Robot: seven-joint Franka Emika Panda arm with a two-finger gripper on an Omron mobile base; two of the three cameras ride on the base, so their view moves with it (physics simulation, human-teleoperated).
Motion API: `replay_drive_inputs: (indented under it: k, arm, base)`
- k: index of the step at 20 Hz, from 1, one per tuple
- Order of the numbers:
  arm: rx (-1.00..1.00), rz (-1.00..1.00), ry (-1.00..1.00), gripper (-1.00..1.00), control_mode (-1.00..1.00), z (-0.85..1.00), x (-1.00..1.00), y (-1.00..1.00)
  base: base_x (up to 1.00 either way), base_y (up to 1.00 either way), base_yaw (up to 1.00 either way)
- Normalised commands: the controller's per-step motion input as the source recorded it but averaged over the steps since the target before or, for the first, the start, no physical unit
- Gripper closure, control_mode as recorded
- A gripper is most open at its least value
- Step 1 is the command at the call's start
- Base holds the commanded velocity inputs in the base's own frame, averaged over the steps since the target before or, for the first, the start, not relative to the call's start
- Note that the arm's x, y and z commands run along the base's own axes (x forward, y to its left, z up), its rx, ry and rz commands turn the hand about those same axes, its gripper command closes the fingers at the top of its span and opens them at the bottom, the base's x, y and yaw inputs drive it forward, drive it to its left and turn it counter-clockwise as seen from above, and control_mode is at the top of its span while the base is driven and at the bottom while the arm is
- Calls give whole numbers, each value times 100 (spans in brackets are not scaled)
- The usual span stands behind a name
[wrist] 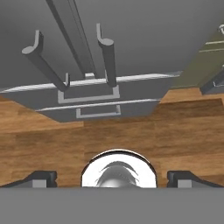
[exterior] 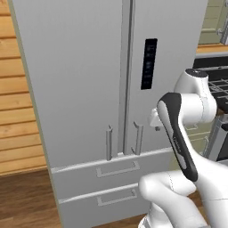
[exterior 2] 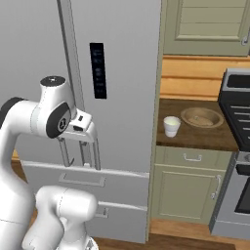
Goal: Grab a lemon wedge from the fridge and one ice cube from the ice bowl, and put them in the glass of lemonade.
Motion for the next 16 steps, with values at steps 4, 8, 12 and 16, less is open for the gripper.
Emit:
replay_drive_inputs:
  k: [4,8,12,16]
  arm:
    - [0,0,0,-100,100,0,0,0]
    - [-6,0,-28,-100,-100,35,-19,2]
    - [-5,0,-49,-100,-100,54,-20,-9]
    - [10,5,-5,-100,-100,-20,35,-52]
  base:
    - [-1,0,0]
    - [-4,0,0]
    - [0,0,0]
    - [0,0,0]
